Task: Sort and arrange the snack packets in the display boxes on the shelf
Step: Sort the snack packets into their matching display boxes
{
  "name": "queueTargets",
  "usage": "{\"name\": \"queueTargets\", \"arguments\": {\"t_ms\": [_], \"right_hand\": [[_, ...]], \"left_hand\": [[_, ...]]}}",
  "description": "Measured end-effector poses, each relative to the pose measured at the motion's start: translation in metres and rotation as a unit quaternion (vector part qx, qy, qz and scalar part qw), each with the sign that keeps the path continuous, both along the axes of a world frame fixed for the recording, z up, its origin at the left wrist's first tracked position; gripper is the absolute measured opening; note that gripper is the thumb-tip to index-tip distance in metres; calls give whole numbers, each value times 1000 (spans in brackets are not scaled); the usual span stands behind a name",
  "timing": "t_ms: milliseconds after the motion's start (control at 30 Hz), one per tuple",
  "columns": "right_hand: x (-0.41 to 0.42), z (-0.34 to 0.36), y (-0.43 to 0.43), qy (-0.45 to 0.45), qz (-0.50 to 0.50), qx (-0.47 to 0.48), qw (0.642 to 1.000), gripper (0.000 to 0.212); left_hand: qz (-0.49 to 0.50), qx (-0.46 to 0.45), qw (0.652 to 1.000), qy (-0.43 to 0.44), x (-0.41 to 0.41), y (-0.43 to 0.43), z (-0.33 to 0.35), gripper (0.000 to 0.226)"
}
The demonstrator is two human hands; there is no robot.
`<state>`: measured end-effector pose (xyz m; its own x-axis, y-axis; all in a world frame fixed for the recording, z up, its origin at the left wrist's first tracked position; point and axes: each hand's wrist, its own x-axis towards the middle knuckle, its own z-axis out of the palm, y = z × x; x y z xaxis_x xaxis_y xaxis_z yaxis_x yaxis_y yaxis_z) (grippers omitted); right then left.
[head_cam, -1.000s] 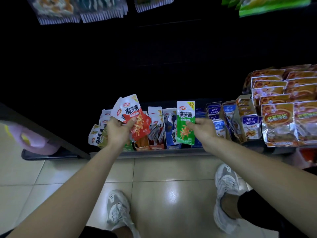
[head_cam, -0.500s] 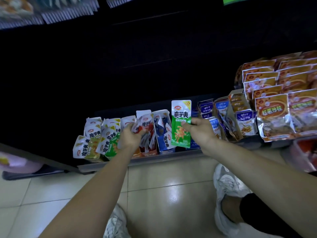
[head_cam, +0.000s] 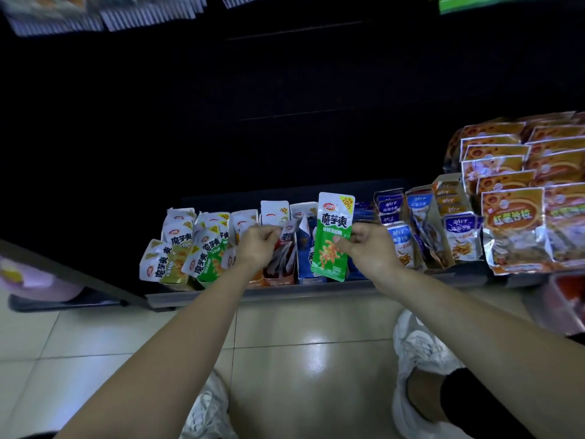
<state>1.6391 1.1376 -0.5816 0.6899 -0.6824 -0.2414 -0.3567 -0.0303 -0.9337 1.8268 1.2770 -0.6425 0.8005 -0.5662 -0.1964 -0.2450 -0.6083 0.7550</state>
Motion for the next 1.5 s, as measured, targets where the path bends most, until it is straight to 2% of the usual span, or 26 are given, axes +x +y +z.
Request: {"name": "queueTargets", "arguments": {"t_ms": [67, 133, 267, 333, 400, 467, 567, 633, 667, 700, 767, 833, 967, 1100, 1200, 1333, 1400, 1500], "right_hand": [[5, 2, 4, 7, 21, -28, 999, 4], [14, 3, 9, 21, 29, -55, 998, 17], [39, 11, 25, 26, 50, -77, 995, 24], [55, 20, 37, 22, 65, -78, 995, 22], [74, 30, 50, 9, 79, -75, 994, 17], [92, 38, 65, 0, 96, -95, 991, 14], [120, 44, 84, -16, 103, -121, 987, 28], [137, 46, 98, -33, 117, -125, 985, 21], [143, 45, 103, -33, 144, -120, 982, 10], [148, 42, 108, -25, 178, -113, 977, 14], [149, 34, 113, 16, 239, -102, 966, 50], [141, 25, 112, 56, 265, -106, 957, 59], [114, 12, 100, 105, 293, -124, 942, 51], [91, 15, 77, 94, 327, -188, 921, 23], [72, 25, 53, 101, 332, -262, 901, 18], [41, 39, 15, 140, 352, -369, 849, 17], [28, 45, -5, 150, 349, -397, 836, 17], [11, 51, -35, 152, 343, -439, 816, 18]], "left_hand": [[-15, 23, 998, 55, -3, 8, 2, 35], [-15, 0, 999, 50, -4, 23, 6, 41], [91, -17, 987, -133, 4, 70, 7, 36], [157, 21, 966, -206, 13, 100, 5, 36], [191, 86, 953, -220, 24, 129, 1, 38], [203, 121, 957, -165, 32, 151, -6, 39], [194, 91, 973, -81, 31, 171, -17, 27], [189, 66, 976, -84, 30, 177, -22, 17], [195, 57, 975, -86, 29, 178, -22, 15], [202, 46, 975, -76, 30, 178, -23, 14], [222, 14, 974, -39, 34, 178, -28, 15], [251, -39, 967, 19, 39, 180, -33, 18], [281, -80, 954, 59, 42, 183, -36, 13], [290, -89, 952, 41, 34, 177, -17, 9], [243, -58, 968, -34, 22, 161, 9, 8], [67, -36, 988, -135, -2, 115, 54, 15], [-41, -15, 984, -172, -16, 88, 74, 20], [-173, 26, 954, -243, -36, 51, 101, 23]]}}
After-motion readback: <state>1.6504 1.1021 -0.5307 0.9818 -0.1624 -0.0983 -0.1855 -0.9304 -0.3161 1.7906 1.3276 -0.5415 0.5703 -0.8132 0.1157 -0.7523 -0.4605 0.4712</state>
